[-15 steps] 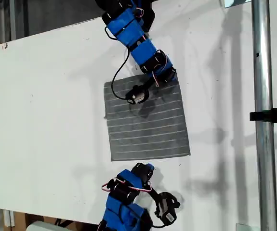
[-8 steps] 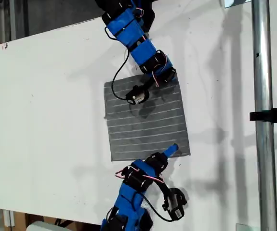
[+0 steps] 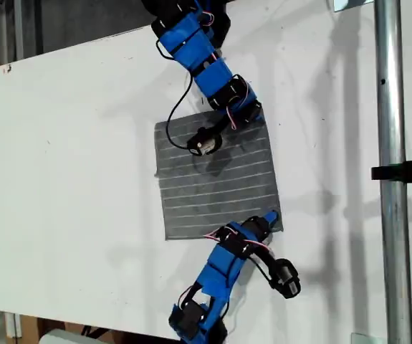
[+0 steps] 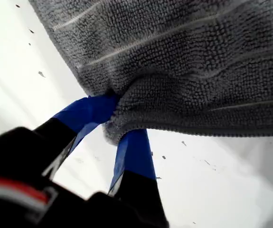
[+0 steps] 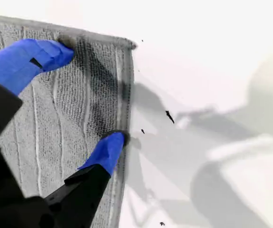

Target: Grasp corners of a towel and fold twice.

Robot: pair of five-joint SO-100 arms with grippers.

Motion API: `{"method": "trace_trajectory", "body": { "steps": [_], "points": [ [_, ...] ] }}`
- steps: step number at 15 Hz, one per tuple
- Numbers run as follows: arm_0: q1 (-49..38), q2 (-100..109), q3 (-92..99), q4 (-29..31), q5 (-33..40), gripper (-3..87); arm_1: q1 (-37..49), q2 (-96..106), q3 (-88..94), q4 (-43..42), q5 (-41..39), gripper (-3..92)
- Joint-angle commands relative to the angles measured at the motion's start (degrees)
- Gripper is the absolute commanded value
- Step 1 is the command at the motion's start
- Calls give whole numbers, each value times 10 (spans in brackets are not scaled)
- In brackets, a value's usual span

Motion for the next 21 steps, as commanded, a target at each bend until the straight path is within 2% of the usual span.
{"method": "trace_trajectory", "body": {
  "steps": [1,5,6,8,10,12,14,16,19,21],
  "points": [
    [8,6,-19,-15,-25,258,12,3,-16,11,-4,-1],
    [3,-68,-23,-47,-68,2,18,4,-23,25,-10,-1],
    [0,-69,-11,-47,-85,-19,19,5,-23,26,-11,-1],
    [2,-54,-26,-25,-69,-19,21,5,-38,43,-11,-1],
    [2,18,-33,40,-59,-19,8,14,-104,107,-18,-1],
    [10,98,-33,76,-35,-19,-29,16,-198,171,-18,-1],
    [27,170,-32,79,-31,-19,-69,-16,-329,246,-19,-1],
    [36,211,-21,73,-27,-19,-80,-12,-368,274,-16,-1],
    [-30,275,10,105,-21,-19,22,63,-345,308,-40,-1],
    [-122,358,141,72,5,-19,139,124,-275,301,-84,-1]
  ]
}}
